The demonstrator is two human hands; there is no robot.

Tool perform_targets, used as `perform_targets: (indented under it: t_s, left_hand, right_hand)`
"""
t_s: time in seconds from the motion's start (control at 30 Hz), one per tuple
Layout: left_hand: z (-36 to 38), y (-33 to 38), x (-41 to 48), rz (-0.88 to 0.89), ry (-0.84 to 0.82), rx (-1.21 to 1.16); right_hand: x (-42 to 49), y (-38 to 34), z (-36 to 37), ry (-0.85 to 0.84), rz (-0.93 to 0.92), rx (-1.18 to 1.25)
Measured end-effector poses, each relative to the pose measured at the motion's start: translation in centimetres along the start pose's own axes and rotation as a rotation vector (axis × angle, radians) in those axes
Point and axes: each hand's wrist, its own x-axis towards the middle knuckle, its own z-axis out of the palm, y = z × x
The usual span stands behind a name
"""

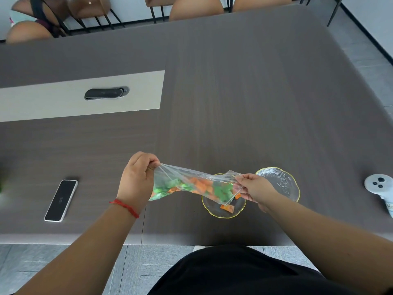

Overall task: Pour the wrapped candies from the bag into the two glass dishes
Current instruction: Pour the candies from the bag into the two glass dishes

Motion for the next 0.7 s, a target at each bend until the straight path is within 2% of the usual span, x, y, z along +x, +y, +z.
perform_targets:
  t_s: [0.37, 0.7]
  left_hand:
    - [-0.8, -0.1, 0.0, 0.025, 0.034, 0.022]
    - [-1.9, -1.1, -0.6, -0.033, 0.039, 0.037]
  right_hand:
    - [-0.5, -0.7, 0.1, -0.008, 0.026, -0.012]
    - [-0.9, -1.0, 1.0, -0.044, 0.011, -0.086]
